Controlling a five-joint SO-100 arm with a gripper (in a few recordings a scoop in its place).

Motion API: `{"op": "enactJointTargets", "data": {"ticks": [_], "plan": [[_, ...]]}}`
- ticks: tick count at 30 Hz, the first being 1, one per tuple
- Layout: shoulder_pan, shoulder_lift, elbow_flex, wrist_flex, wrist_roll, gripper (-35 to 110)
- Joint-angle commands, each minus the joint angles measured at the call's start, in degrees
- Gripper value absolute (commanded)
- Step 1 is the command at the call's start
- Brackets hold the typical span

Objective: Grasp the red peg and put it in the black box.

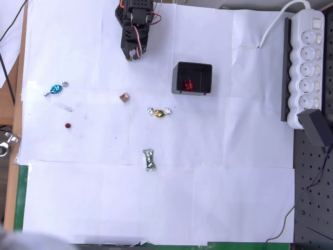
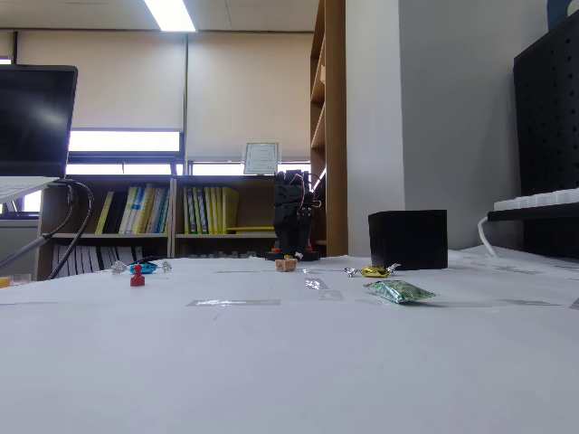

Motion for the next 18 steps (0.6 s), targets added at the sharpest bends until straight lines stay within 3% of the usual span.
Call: {"op": "enactJointTargets", "data": {"ticks": [1,13,18], "plan": [[0.7,-5.1,-4.66,5.01,-1.32,0],[0.44,-5.1,-4.66,4.48,-1.05,0],[1.14,-0.7,-4.66,-3.34,-0.62,0]]}}
